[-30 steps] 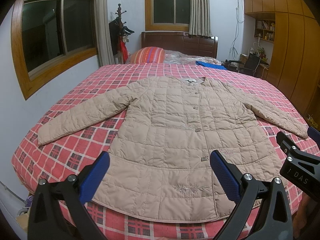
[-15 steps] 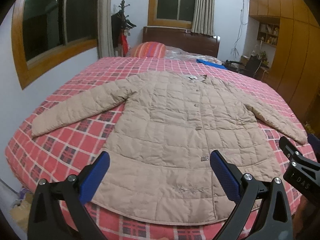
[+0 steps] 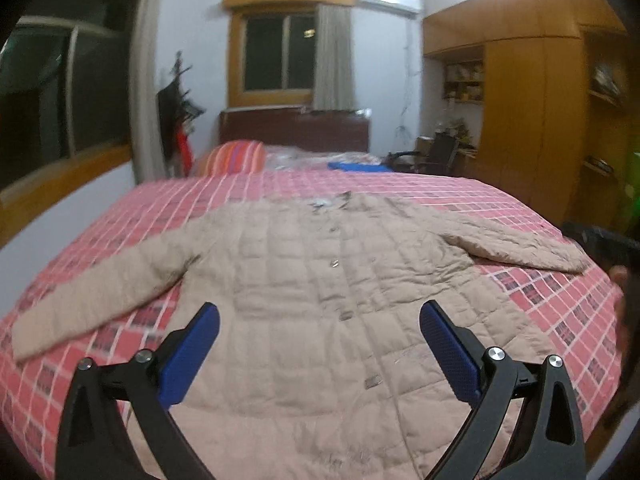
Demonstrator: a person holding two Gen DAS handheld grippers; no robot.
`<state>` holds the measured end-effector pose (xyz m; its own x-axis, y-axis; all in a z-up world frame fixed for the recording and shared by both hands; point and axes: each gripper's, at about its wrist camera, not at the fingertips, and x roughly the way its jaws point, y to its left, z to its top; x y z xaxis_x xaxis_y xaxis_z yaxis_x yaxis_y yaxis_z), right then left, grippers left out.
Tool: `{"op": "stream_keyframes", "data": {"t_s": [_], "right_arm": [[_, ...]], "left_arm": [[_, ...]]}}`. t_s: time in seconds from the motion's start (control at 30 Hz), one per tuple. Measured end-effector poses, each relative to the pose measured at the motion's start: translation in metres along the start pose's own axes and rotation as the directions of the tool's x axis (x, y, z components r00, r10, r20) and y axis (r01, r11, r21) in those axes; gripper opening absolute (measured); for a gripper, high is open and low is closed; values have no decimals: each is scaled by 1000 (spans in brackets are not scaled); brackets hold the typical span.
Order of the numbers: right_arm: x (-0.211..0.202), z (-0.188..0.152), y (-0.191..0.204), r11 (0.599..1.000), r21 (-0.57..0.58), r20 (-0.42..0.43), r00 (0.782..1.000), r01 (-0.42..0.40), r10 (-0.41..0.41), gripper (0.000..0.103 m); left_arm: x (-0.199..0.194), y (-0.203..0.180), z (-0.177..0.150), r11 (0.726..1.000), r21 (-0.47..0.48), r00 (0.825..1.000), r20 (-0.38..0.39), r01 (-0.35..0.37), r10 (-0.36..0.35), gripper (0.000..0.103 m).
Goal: Fold large clothes
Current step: 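Grasp the beige coat's sleeve cuff with the right tool and lift it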
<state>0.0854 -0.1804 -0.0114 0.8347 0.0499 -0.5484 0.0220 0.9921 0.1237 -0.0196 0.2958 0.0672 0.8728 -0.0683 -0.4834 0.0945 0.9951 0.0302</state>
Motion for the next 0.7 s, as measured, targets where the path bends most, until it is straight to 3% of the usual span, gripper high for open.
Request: {"op": "stream_keyframes", "data": {"t_s": [0.03,0.07,0.13,0.2,0.27,0.37,0.5,0.57,0.63,0.7], "right_arm": [[9,4,-19,999,44,-27,1000,3,-2,71],[21,8,-47,994,108,-62,998,7,0,59],[40,12,-93,977,210,-111,994,38,-15,60],[61,8,-152,925,375,-165,986,55,8,58],[76,-1,-202,833,553,-170,983,33,73,50],[87,-16,-264,682,731,-125,988,29,92,43],[100,-38,-318,525,851,-84,991,17,105,33],[106,-49,-330,467,884,-83,990,21,113,32],[114,-58,-335,428,904,-79,988,13,136,32],[120,-63,-338,416,909,-73,986,3,152,32]], "left_arm": [[4,-3,2,1000,3,1000,-15,23,-23,100],[10,-6,4,998,-6,998,-45,54,-55,100],[17,-7,4,997,-27,995,-63,75,-76,100],[23,-9,4,997,-28,995,-68,77,-78,100],[28,-8,3,996,-32,993,-76,82,-85,100],[34,-5,3,996,-41,993,-84,83,-86,100],[43,4,5,996,-52,993,-92,69,-74,100],[46,9,6,996,-65,993,-97,64,-70,100],[50,11,6,996,-71,992,-102,63,-70,100],[55,13,6,995,-75,992,-108,59,-67,100]]}}
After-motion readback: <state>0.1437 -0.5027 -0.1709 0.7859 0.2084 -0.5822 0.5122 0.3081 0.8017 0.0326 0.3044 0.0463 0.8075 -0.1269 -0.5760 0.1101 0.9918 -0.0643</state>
